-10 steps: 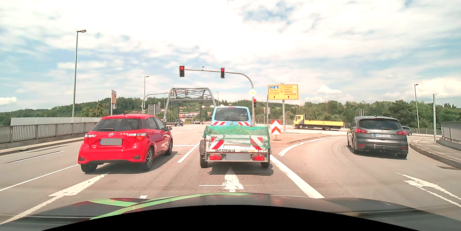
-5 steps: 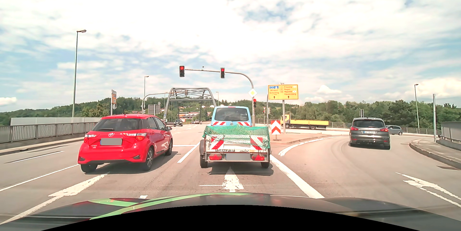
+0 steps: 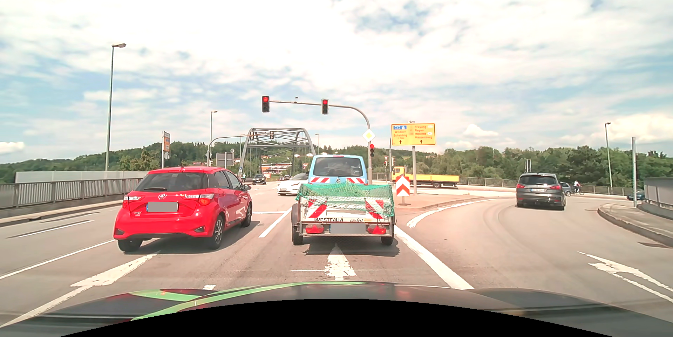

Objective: Follow the waypoints while adhering to traffic rules and regulations

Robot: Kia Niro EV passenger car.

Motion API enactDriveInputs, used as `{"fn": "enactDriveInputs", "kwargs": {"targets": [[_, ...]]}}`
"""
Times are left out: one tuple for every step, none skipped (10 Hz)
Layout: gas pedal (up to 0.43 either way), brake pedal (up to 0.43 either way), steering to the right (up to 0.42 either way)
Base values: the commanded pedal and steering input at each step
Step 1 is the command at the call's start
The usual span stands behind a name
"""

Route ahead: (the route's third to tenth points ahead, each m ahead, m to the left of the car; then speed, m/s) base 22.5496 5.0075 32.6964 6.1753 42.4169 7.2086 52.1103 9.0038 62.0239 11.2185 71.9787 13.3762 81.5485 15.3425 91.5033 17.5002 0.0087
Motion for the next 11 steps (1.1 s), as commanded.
{"fn": "enactDriveInputs", "kwargs": {"targets": [[0.0,0.22,-0.007],[0.0,0.22,-0.007],[0.0,0.22,-0.007],[0.0,0.22,-0.007],[0.0,0.22,-0.007],[0.0,0.22,-0.007],[0.0,0.22,-0.007],[0.0,0.22,-0.007],[0.0,0.22,-0.007],[0.0,0.22,-0.007],[0.0,0.22,-0.007]]}}
